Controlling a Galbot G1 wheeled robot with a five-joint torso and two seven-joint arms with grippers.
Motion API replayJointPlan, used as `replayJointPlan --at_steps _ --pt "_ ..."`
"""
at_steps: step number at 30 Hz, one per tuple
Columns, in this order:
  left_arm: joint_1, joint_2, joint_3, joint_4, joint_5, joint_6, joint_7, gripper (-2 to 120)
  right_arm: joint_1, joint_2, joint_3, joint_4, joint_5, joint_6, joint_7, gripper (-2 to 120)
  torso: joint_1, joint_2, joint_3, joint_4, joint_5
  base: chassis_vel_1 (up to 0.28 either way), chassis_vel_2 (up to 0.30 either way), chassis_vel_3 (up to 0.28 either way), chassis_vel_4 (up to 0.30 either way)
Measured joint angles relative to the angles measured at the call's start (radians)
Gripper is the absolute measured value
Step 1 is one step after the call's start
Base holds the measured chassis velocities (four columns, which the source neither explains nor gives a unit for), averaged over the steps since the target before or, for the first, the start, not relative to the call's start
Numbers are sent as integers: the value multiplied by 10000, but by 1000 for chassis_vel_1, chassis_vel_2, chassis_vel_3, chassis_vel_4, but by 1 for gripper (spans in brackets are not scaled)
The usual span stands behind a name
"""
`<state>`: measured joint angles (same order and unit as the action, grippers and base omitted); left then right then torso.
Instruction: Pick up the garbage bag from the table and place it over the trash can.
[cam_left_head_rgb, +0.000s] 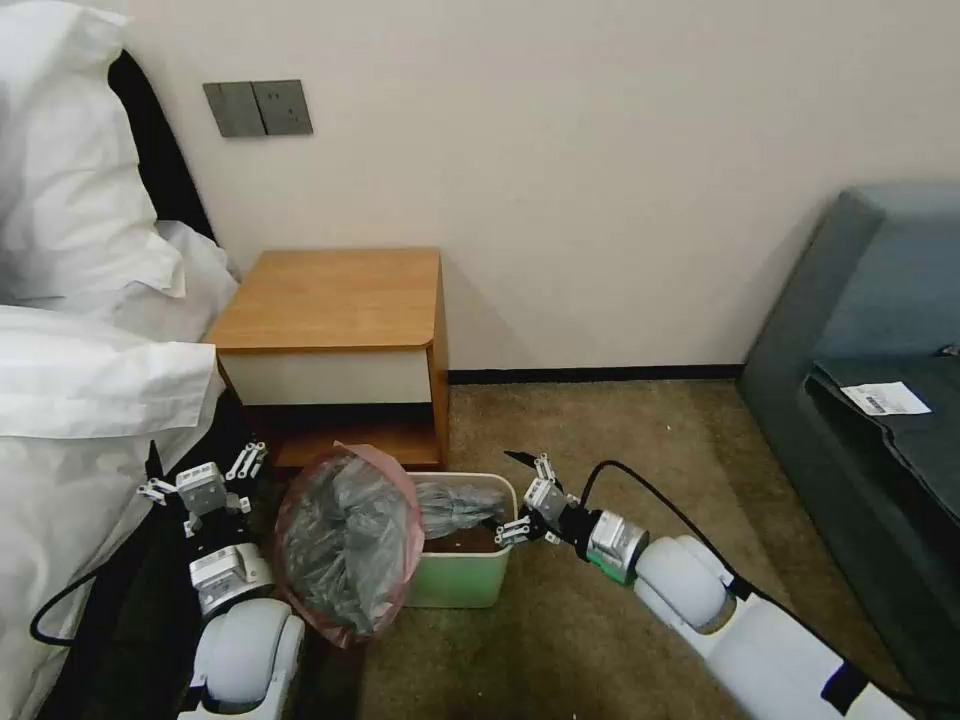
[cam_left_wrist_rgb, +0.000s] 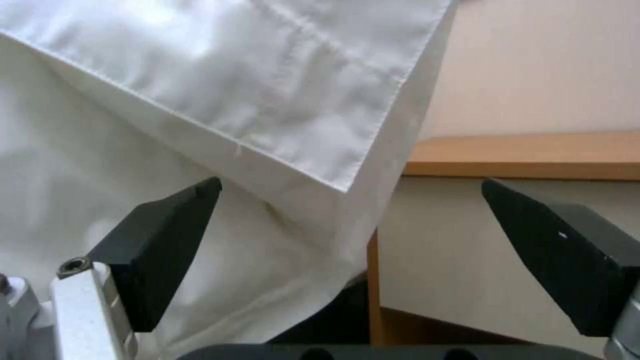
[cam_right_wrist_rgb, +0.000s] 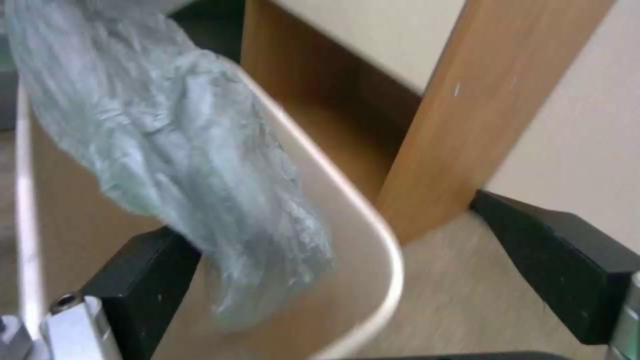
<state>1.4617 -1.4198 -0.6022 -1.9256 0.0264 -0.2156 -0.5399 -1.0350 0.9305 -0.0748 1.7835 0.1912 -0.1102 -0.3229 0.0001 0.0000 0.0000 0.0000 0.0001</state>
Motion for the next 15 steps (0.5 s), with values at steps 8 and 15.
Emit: replayJointPlan --at_steps 8,15 --pt "154 -100 74 4 271 -3 71 98 539 -946 -251 521 1897 -1414 385 100 0 -1 0 0 0 0 0 0 0" --pt "126 -192 115 97 465 -19 88 98 1039 -2177 -430 1123 4023 -2228 732 100 0 0 0 1 1 0 0 0 0"
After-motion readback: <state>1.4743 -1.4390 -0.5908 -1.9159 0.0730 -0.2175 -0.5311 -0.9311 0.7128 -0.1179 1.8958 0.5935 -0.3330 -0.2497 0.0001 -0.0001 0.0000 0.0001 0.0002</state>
